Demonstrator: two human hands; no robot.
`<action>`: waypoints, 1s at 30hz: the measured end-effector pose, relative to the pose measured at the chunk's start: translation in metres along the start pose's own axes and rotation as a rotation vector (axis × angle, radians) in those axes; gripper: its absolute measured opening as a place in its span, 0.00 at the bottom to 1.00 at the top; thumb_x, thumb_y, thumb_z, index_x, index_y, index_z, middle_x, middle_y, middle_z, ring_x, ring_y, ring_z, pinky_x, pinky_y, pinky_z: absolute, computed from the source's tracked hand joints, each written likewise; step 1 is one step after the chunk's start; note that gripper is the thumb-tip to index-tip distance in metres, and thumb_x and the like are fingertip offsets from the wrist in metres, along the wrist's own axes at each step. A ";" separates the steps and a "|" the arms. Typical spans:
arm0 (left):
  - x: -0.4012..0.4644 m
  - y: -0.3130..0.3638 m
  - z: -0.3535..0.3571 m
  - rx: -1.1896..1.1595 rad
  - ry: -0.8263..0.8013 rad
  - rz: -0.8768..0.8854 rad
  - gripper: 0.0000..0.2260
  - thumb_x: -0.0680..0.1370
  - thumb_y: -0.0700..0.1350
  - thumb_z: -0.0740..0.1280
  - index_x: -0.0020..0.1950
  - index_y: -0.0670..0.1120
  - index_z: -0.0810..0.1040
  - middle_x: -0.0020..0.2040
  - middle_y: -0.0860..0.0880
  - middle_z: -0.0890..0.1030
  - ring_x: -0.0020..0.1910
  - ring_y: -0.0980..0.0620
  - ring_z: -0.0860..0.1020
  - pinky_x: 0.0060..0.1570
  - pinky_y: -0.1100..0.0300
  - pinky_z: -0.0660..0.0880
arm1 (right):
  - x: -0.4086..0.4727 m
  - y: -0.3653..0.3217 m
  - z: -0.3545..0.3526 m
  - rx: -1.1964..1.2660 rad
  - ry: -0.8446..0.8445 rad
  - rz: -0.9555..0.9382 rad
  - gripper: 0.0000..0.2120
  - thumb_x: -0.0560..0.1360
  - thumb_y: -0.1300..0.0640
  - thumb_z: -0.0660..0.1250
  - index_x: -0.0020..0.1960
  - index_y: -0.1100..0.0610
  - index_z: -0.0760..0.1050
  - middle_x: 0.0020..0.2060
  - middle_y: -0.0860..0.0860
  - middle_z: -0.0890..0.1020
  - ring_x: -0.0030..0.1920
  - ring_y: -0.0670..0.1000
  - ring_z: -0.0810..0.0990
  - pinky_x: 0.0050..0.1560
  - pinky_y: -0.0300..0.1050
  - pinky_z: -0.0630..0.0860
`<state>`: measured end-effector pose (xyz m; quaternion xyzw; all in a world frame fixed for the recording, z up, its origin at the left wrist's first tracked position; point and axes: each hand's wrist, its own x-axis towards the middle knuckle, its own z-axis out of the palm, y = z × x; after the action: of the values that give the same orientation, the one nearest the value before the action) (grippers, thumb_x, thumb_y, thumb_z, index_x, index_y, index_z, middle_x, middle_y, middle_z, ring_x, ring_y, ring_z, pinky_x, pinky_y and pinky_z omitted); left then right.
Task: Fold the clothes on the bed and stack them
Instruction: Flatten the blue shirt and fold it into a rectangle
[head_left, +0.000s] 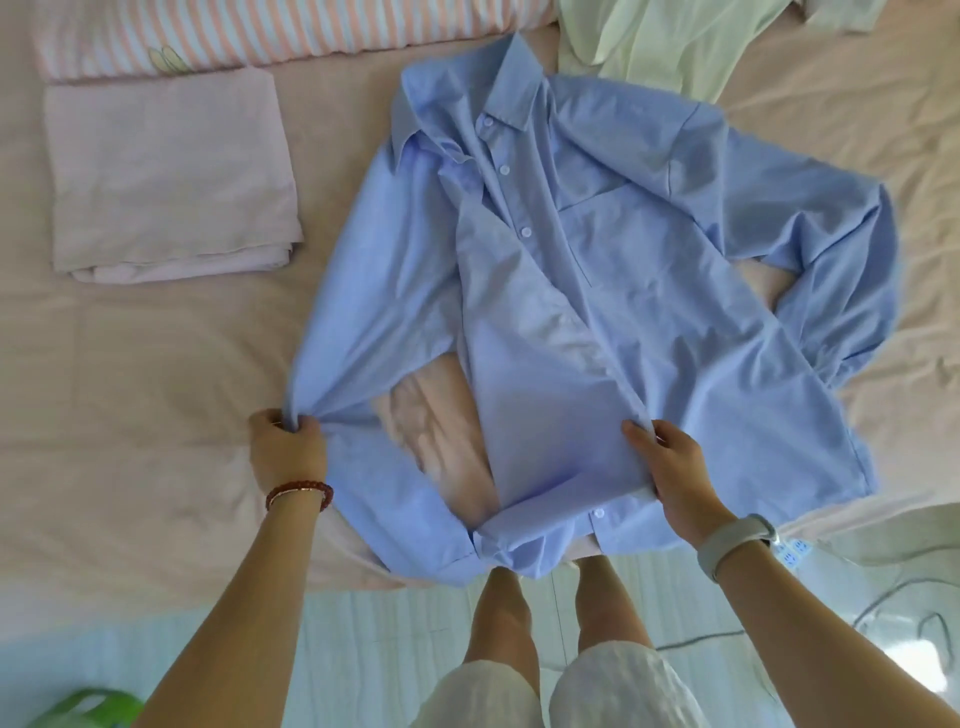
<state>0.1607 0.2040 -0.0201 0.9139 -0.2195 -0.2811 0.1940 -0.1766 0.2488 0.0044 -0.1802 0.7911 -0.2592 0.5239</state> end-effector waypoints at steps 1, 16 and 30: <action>0.006 0.000 -0.009 0.042 0.079 -0.034 0.17 0.75 0.39 0.64 0.63 0.39 0.68 0.61 0.38 0.73 0.59 0.38 0.72 0.55 0.50 0.68 | 0.000 0.000 0.001 -0.040 0.001 -0.011 0.09 0.75 0.57 0.67 0.38 0.59 0.71 0.31 0.53 0.70 0.32 0.51 0.68 0.30 0.40 0.64; -0.086 0.039 0.107 -0.281 -0.624 -0.118 0.21 0.78 0.55 0.60 0.59 0.39 0.76 0.53 0.43 0.80 0.50 0.44 0.78 0.52 0.53 0.75 | -0.002 0.026 -0.021 0.007 -0.080 0.077 0.09 0.77 0.61 0.63 0.37 0.59 0.71 0.35 0.55 0.71 0.37 0.53 0.70 0.43 0.44 0.75; -0.046 0.029 0.038 -0.506 -0.732 -0.037 0.09 0.78 0.47 0.64 0.58 0.48 0.75 0.50 0.52 0.81 0.46 0.54 0.81 0.43 0.55 0.78 | -0.027 0.003 -0.019 -0.161 -0.012 -0.187 0.08 0.77 0.57 0.64 0.39 0.56 0.74 0.28 0.50 0.73 0.32 0.49 0.68 0.28 0.34 0.65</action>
<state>0.0952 0.1952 -0.0153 0.6819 -0.1814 -0.6342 0.3161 -0.1841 0.2704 0.0282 -0.2960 0.7861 -0.2415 0.4859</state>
